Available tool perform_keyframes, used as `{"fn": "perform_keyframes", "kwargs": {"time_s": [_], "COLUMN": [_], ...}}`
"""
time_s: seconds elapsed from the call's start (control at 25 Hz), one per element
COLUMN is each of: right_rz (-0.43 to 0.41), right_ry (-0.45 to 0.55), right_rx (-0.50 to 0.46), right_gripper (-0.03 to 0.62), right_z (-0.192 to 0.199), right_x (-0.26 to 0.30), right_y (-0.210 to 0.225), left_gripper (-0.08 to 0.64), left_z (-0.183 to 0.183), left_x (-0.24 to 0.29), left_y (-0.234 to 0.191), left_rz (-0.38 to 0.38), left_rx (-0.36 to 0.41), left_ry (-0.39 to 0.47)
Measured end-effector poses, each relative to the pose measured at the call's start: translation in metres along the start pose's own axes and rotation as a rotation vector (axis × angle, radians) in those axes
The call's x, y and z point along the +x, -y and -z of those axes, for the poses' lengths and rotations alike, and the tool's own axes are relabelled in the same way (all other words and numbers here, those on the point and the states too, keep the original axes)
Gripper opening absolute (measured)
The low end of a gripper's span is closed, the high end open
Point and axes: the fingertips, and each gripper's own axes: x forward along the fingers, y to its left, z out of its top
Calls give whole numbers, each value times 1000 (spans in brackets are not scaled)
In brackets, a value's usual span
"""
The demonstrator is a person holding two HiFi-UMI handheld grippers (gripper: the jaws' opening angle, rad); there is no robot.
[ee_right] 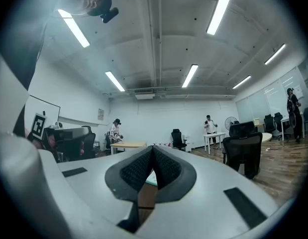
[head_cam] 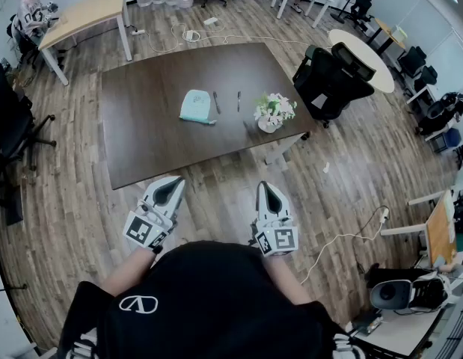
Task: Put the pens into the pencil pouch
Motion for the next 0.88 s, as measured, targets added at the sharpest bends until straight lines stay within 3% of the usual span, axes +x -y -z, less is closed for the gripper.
{"fn": "perform_keyframes", "kwargs": {"time_s": [0.56, 0.88], "right_rz": [-3, -36], "right_ry": [10, 39], "right_rx": [2, 51], "right_gripper": [-2, -2], "right_z": [-2, -6], "right_x": [4, 0], "right_y": [-7, 1], "left_gripper": [3, 3], "left_z": [-1, 6], "left_x": [-5, -1], "left_y": [-5, -2], "left_rz": [-3, -21], "left_rx": [7, 4], "left_ry": [-1, -19]}}
